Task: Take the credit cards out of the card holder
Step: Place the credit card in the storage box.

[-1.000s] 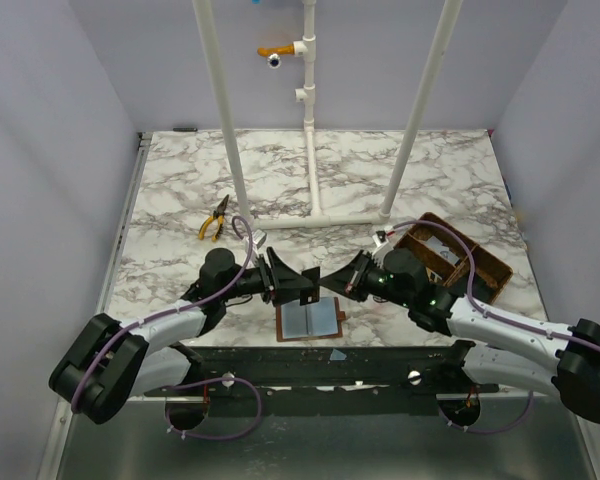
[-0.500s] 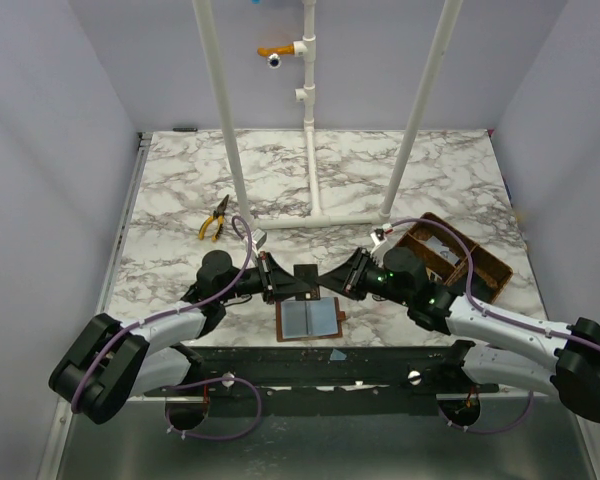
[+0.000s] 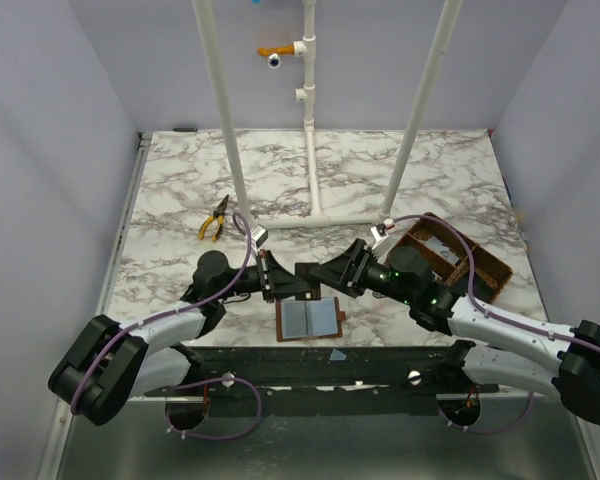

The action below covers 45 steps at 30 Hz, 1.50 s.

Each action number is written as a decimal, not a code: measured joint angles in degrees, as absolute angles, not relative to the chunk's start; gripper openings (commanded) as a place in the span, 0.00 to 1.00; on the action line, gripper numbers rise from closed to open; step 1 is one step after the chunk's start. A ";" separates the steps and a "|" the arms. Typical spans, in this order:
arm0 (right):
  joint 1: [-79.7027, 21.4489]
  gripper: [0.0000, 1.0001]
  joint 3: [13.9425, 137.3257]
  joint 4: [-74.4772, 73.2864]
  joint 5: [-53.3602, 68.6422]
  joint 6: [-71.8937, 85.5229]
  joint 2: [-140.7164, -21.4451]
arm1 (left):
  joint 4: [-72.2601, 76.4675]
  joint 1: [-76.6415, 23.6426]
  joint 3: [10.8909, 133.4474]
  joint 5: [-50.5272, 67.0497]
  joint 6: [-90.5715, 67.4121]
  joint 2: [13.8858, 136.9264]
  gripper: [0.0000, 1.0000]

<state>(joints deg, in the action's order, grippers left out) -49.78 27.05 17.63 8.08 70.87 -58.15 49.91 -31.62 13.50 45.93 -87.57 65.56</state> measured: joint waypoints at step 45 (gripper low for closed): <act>-49.76 0.01 36.84 -4.01 -5.17 63.42 -53.98 | 1.72 -31.62 27.07 38.17 -57.93 49.15 0.98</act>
<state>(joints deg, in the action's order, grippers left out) -49.76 36.84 -4.01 -5.17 63.42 -53.98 1.72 -31.62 27.07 38.17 -57.93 49.15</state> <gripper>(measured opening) 0.009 0.984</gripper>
